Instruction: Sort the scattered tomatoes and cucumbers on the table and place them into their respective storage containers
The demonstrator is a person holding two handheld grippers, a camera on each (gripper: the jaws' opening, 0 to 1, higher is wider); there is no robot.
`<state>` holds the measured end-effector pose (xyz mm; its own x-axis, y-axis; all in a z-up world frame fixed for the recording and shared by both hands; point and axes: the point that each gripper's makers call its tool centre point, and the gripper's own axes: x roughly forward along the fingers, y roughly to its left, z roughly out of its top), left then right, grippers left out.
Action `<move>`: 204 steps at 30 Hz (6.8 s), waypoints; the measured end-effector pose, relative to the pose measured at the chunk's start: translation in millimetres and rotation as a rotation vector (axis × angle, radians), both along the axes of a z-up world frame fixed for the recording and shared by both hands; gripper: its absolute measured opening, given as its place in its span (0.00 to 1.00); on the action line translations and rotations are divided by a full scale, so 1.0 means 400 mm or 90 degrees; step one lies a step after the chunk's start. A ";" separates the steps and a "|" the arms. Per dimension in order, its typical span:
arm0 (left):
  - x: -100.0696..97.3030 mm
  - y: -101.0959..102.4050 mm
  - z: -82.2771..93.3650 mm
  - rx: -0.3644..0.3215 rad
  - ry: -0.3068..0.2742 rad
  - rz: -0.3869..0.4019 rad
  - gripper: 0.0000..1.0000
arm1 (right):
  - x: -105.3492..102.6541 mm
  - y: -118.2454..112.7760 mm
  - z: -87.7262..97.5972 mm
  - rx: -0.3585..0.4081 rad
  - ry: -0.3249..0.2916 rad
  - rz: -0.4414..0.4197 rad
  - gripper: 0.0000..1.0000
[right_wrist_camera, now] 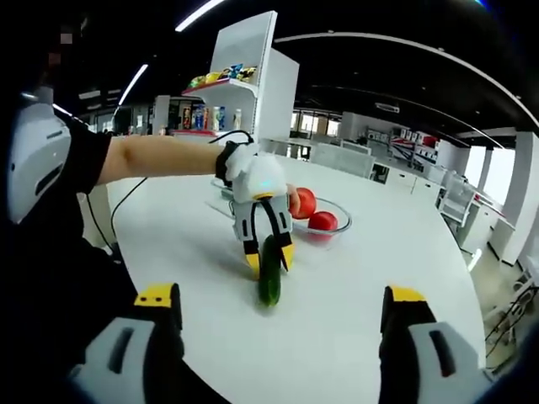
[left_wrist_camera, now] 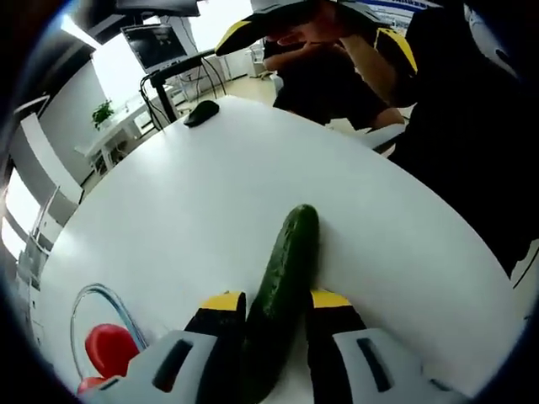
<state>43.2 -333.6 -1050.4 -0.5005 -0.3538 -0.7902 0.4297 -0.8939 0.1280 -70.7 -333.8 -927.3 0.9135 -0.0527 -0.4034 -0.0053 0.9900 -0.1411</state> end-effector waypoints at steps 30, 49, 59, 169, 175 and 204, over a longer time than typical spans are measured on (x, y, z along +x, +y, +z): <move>-0.007 0.152 0.105 0.033 -0.013 0.159 0.20 | 0.006 0.006 0.020 -0.016 -0.016 0.001 0.89; 0.264 0.307 0.280 -0.013 -0.071 0.316 0.20 | -0.004 0.029 0.030 -0.016 -0.033 0.030 0.92; 0.368 0.331 0.361 -0.042 -0.087 0.380 0.20 | -0.001 0.034 0.025 -0.017 -0.025 0.028 0.90; 0.428 0.384 0.267 -0.176 0.013 0.604 0.95 | 0.044 0.016 0.020 -0.016 -0.005 0.033 0.89; 0.387 0.458 0.293 -0.218 0.024 0.641 0.95 | 0.052 0.025 0.016 -0.012 -0.015 0.042 0.92; 0.196 0.796 0.322 -0.332 0.098 0.816 0.95 | 0.036 0.063 0.058 -0.035 -0.044 0.053 0.94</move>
<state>121.6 -15.1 -921.6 0.3235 -0.8604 -0.3937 0.9439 0.2644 0.1977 -56.1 -308.4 -904.3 0.9412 0.0037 -0.3379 -0.0750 0.9773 -0.1983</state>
